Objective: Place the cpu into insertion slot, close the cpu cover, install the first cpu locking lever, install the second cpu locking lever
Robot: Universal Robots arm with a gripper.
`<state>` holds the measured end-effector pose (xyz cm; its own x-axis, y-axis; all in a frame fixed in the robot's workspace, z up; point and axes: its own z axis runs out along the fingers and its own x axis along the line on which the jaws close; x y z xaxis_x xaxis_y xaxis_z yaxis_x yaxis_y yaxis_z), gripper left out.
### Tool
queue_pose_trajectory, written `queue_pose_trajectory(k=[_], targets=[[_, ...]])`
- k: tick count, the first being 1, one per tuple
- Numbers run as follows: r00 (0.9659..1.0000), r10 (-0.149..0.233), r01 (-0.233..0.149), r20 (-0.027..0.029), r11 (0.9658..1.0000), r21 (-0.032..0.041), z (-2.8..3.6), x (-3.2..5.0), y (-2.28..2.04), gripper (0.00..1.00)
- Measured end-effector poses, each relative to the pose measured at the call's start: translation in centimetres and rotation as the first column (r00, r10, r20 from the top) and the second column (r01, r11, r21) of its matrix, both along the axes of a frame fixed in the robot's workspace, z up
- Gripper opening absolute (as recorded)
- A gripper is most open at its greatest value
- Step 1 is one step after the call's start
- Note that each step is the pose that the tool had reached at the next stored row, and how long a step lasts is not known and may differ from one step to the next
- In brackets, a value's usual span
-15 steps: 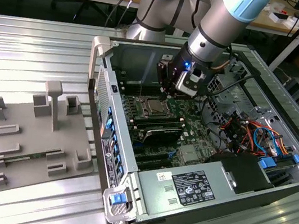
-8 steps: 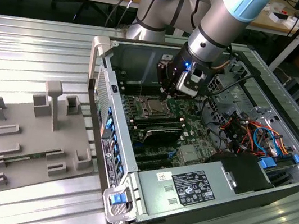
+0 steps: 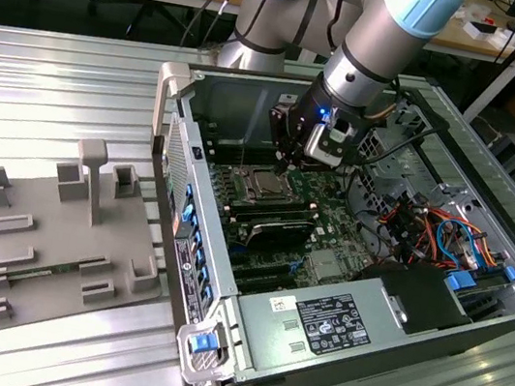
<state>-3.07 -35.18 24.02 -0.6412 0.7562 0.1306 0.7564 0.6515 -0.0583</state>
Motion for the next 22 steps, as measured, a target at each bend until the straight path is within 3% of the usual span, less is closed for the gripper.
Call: queue_pose_trajectory(k=[22], targets=[[0.998,0.063,-0.063,0.0,0.998,0.0,0.0,0.0,0.0,0.11]])
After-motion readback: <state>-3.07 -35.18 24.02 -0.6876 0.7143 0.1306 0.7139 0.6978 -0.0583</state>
